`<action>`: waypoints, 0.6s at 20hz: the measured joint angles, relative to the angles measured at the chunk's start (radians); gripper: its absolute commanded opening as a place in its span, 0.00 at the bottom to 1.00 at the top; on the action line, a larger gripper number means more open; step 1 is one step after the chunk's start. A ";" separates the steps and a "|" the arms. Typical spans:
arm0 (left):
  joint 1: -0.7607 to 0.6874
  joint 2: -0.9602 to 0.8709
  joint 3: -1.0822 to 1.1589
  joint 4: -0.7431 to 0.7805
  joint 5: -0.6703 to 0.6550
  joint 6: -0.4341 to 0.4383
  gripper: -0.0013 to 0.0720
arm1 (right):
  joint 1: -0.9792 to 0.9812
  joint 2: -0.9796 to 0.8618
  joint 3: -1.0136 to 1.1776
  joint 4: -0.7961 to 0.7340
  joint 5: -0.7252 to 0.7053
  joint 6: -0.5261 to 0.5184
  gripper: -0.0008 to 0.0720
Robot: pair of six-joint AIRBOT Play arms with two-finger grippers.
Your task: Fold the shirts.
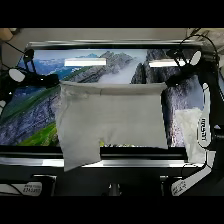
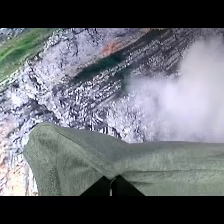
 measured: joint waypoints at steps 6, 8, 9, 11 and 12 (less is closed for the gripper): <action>-0.005 -0.109 0.090 -0.003 0.200 0.000 0.05 | 0.005 -0.039 -0.002 -0.008 -0.321 0.112 0.03; -0.005 -0.132 0.101 -0.002 0.197 -0.001 0.05 | 0.005 -0.049 -0.002 -0.010 -0.328 0.131 0.03; -0.004 -0.141 0.105 -0.002 0.176 -0.001 0.05 | 0.005 -0.054 -0.002 -0.011 -0.306 0.136 0.03; 0.002 -0.143 0.110 -0.001 0.112 0.014 0.05 | 0.005 -0.055 -0.002 -0.014 -0.226 0.134 0.03; 0.004 -0.137 0.111 0.008 0.063 0.029 0.05 | 0.005 -0.052 -0.002 -0.016 -0.166 0.122 0.03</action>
